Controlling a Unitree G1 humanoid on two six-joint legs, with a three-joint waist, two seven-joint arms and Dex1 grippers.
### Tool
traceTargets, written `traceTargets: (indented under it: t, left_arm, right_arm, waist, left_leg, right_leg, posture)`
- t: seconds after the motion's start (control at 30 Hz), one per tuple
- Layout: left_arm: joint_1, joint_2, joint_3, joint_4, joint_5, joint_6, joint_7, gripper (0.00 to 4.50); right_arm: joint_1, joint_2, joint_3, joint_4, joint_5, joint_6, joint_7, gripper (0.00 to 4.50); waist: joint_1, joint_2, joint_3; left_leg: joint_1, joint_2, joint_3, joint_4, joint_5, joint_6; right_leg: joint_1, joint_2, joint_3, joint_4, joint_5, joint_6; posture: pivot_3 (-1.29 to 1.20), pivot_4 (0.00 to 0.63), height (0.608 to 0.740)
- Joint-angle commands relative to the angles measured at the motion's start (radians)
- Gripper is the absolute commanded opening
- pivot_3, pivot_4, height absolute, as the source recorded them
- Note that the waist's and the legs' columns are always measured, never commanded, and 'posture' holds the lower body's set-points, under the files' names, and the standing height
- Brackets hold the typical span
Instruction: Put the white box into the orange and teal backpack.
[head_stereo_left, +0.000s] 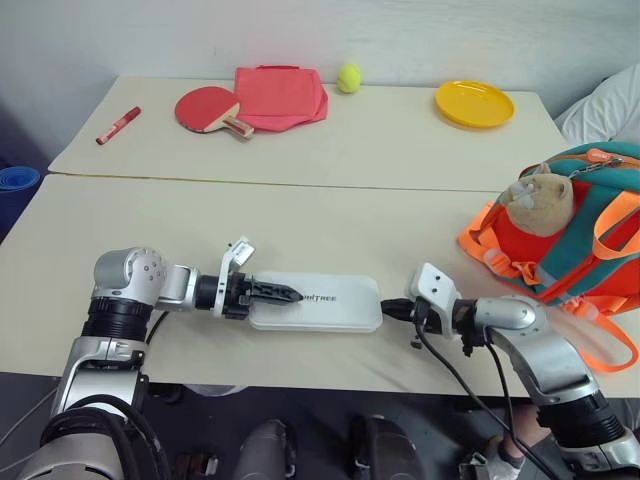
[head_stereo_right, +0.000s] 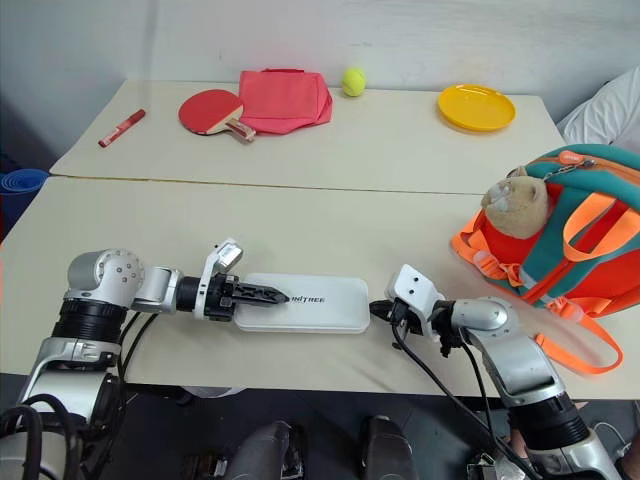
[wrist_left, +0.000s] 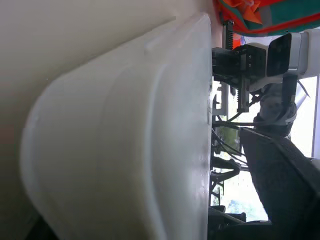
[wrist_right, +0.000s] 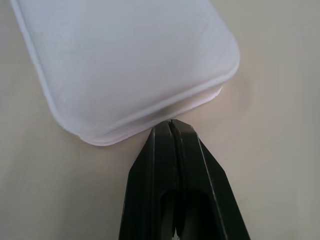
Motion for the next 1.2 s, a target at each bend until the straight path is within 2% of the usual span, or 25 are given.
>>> traceTargets:
  t: [0.03,0.13,0.2,0.27,0.33,0.4,0.5,0.6,0.67,0.8,0.87,0.97,1.07,1.17,1.2]
  left_arm:
    - [0.005,-0.003,0.004,-0.027,-0.057,0.007,0.002,2.63]
    - [0.031,-0.010,0.035,-0.075,-0.077,0.007,-0.003,1.76]
    - [0.081,-0.024,0.096,-0.173,-0.096,-0.063,-0.021,1.28]
    - [0.149,-0.040,0.134,-0.293,-0.088,-0.227,-0.074,1.23]
    - [0.212,-0.045,0.136,-0.386,-0.060,-0.391,-0.142,1.23]
    - [0.260,-0.023,0.084,-0.450,0.007,-0.553,-0.230,1.23]
    - [0.278,-0.033,0.053,-0.459,0.079,-0.757,-0.319,1.23]
    - [0.282,-0.040,0.016,-0.460,0.153,-0.922,-0.383,1.23]
    - [0.292,-0.016,-0.030,-0.458,0.213,-1.014,-0.445,1.23]
    - [0.302,-0.018,-0.066,-0.434,0.270,-1.116,-0.484,1.23]
    - [0.308,-0.020,-0.080,-0.432,0.276,-1.128,-0.503,1.23]
    - [0.309,-0.025,-0.083,-0.430,0.275,-1.127,-0.505,1.23]
    - [0.318,-0.019,-0.069,-0.448,0.259,-1.112,-0.501,1.23]
    - [0.331,0.019,-0.063,-0.488,0.221,-1.033,-0.513,1.23]
    - [0.336,0.026,-0.060,-0.497,0.216,-1.024,-0.513,1.23]
  right_arm:
    - [0.064,0.001,-0.055,-0.041,0.029,-0.058,-0.013,0.00]
    - [0.137,0.004,-0.127,-0.069,0.065,-0.098,-0.030,0.00]
    - [0.232,0.021,-0.226,-0.135,0.131,-0.109,-0.051,0.00]
    - [0.324,0.046,-0.310,-0.209,0.187,-0.106,-0.081,0.34]
    - [0.424,0.072,-0.387,-0.281,0.225,-0.109,-0.115,0.87]
    - [0.530,0.100,-0.461,-0.342,0.260,-0.122,-0.134,1.62]
    - [0.705,0.151,-0.566,-0.397,0.267,-0.176,-0.157,2.68]
    - [0.791,0.243,-0.700,-0.402,0.327,-0.217,-0.236,3.71]
    - [0.837,0.254,-0.774,-0.390,0.339,-0.253,-0.227,4.38]
    - [0.817,0.192,-0.920,-0.308,0.410,-0.269,-0.214,4.48]
    - [0.787,0.108,-0.937,-0.244,0.418,-0.258,-0.155,4.48]
    - [0.698,0.013,-0.917,-0.137,0.406,-0.267,-0.113,4.48]
    - [0.511,-0.063,-0.826,-0.007,0.415,-0.241,-0.077,4.48]
    - [0.351,-0.074,-0.726,0.114,0.348,-0.304,-0.062,3.88]
    - [0.308,-0.072,-0.703,0.149,0.331,-0.324,-0.061,3.52]
  waist:
    - [0.002,0.000,0.000]
    - [0.003,0.000,0.000]
    - [0.003,0.000,0.000]
    - [0.002,0.000,0.000]
    - [0.002,0.000,0.000]
    - [0.002,0.000,0.000]
    - [0.009,0.001,0.000]
    - [0.015,0.001,0.000]
    - [0.014,0.001,-0.001]
    - [0.005,0.002,-0.001]
    - [0.001,0.002,-0.001]
    - [0.000,0.002,-0.001]
    - [-0.005,0.002,-0.001]
    - [-0.002,0.002,-0.001]
    - [-0.002,0.002,0.000]
  left_leg:
    - [0.000,0.000,0.000,0.000,0.000,0.000]
    - [-0.001,0.000,0.000,0.000,0.000,0.000]
    - [-0.001,-0.001,-0.001,0.000,0.000,0.000]
    - [-0.001,-0.001,-0.001,-0.002,0.000,0.000]
    - [-0.001,0.000,-0.001,-0.002,0.000,0.000]
    - [-0.001,0.000,-0.001,-0.001,0.000,0.000]
    - [0.001,-0.001,0.000,-0.003,-0.001,-0.002]
    - [0.001,-0.001,0.000,-0.003,-0.003,-0.004]
    - [0.001,-0.001,0.000,-0.003,-0.003,-0.003]
    - [0.002,0.000,0.002,-0.004,-0.004,0.001]
    - [0.001,0.000,0.002,-0.003,-0.004,0.002]
    - [0.002,0.001,0.002,-0.003,-0.005,0.003]
    - [0.002,0.001,0.002,-0.003,-0.004,0.003]
    - [0.002,0.001,0.002,-0.002,-0.004,0.004]
    - [0.002,0.002,0.002,-0.002,-0.003,0.003]
  right_leg:
    - [0.000,0.000,0.000,0.000,0.000,0.000]
    - [0.000,0.000,0.000,0.000,0.000,0.000]
    - [0.000,-0.001,0.000,0.000,0.000,0.000]
    - [0.000,-0.002,0.000,0.000,0.000,0.000]
    - [-0.001,-0.001,-0.001,-0.001,0.000,0.000]
    - [0.000,-0.001,-0.001,-0.002,0.000,0.000]
    - [0.001,-0.001,0.000,-0.002,0.000,0.000]
    - [0.001,-0.001,0.000,-0.002,0.000,0.000]
    - [0.001,-0.002,0.000,-0.002,0.000,0.000]
    - [0.000,-0.001,0.002,-0.003,0.000,0.000]
    - [0.000,-0.001,0.002,-0.003,0.000,0.000]
    - [0.000,-0.001,0.002,-0.003,0.000,0.000]
    - [0.000,0.000,0.002,-0.003,0.000,0.000]
    - [0.000,0.000,0.002,-0.002,0.000,0.000]
    - [0.000,0.001,0.001,-0.002,0.000,0.000]
  posture:
    - [0.00,0.150,0.740]
    - [0.00,0.150,0.740]
    - [0.00,0.150,0.740]
    - [0.00,0.150,0.740]
    - [0.00,0.150,0.740]
    - [0.00,0.150,0.740]
    - [0.00,0.150,0.740]
    - [0.00,0.150,0.740]
    - [0.00,0.150,0.740]
    - [0.00,0.150,0.740]
    - [0.00,0.150,0.740]
    - [0.00,0.150,0.740]
    - [0.00,0.150,0.740]
    - [0.00,0.150,0.740]
    - [0.00,0.150,0.740]
